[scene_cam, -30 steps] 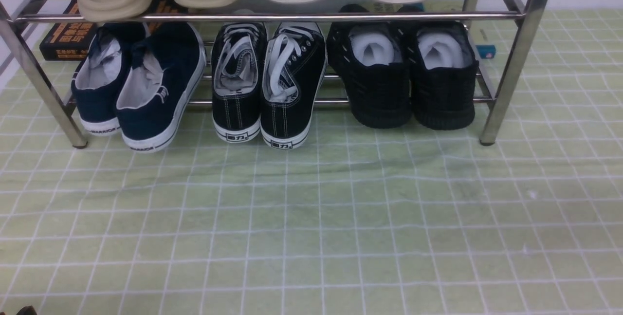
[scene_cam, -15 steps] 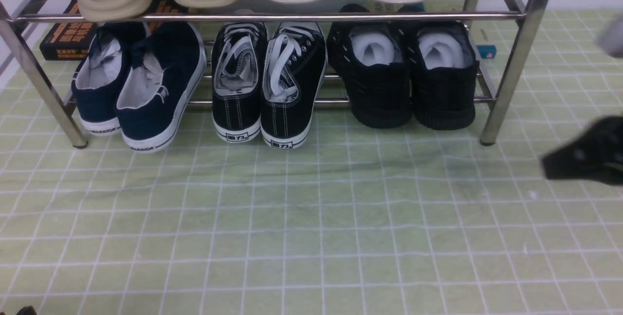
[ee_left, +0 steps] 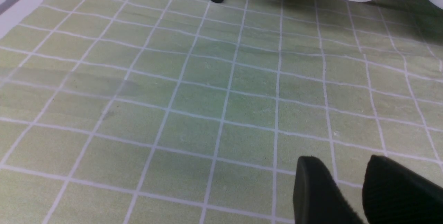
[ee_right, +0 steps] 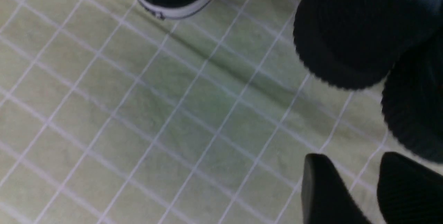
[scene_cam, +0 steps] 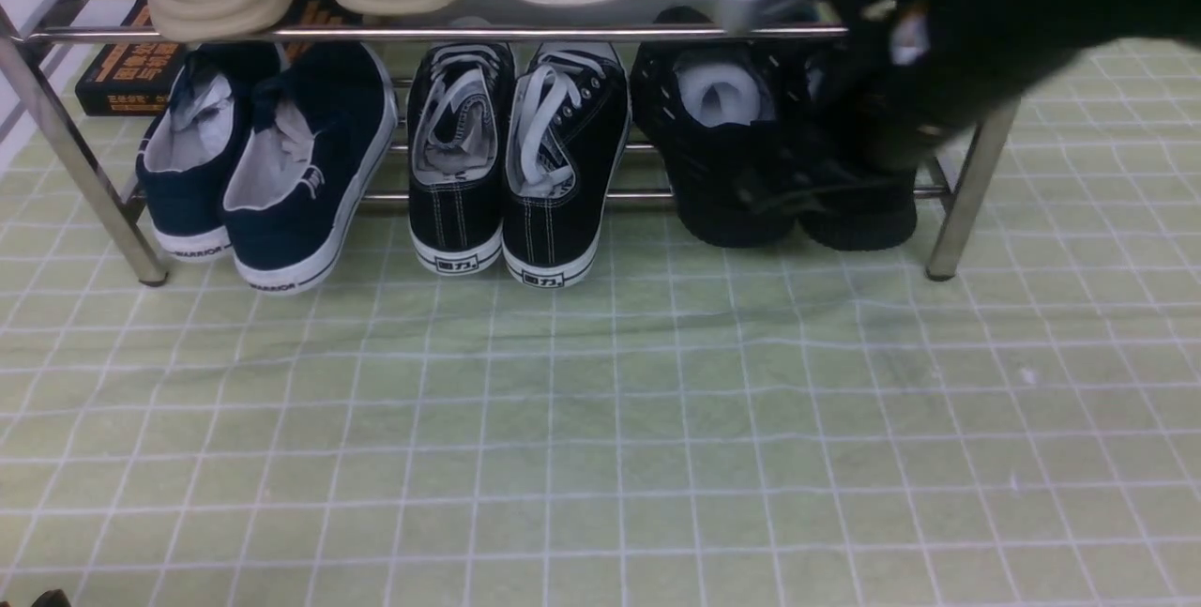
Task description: Take the shoes off the shelf with your hand from the green coffee tablecloth.
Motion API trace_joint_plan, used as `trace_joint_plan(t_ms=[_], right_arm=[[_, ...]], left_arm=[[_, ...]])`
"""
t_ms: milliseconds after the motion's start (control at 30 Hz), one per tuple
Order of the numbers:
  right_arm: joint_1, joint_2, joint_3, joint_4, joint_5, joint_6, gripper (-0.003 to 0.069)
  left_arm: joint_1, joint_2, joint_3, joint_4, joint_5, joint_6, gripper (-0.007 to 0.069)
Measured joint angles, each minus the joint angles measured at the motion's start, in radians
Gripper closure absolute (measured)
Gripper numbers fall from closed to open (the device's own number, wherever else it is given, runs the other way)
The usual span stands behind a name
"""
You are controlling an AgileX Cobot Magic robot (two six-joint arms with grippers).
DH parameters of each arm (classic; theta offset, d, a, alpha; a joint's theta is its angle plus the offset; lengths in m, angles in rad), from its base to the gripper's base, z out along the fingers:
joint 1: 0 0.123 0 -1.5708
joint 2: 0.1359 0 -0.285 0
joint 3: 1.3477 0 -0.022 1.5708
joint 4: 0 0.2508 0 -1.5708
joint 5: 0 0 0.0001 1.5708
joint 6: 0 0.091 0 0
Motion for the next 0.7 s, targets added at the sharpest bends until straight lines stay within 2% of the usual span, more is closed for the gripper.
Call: trace_joint_plan(t_ms=[133, 233, 467, 700], right_arm=[[0.031, 0.107, -0.142, -0.081, -0.004, 0.05, 0.0271], [0.031, 0.178, -0.228, -0.099, -0.004, 0.098, 0.0242], [0.031, 0.312, -0.365, -0.116, -0.005, 0.132, 0.0232], [0.031, 0.405, -0.395, -0.271, -0.013, 0.252, 0.0229]], left_arm=[[0.0, 0.0, 0.0, 0.0, 0.0, 0.0, 0.0385], [0.0, 0.0, 0.0, 0.0, 0.0, 0.0, 0.0385], [0.0, 0.0, 0.0, 0.001, 0.0, 0.0, 0.0385], [0.0, 0.0, 0.0, 0.001, 0.0, 0.0, 0.0385]])
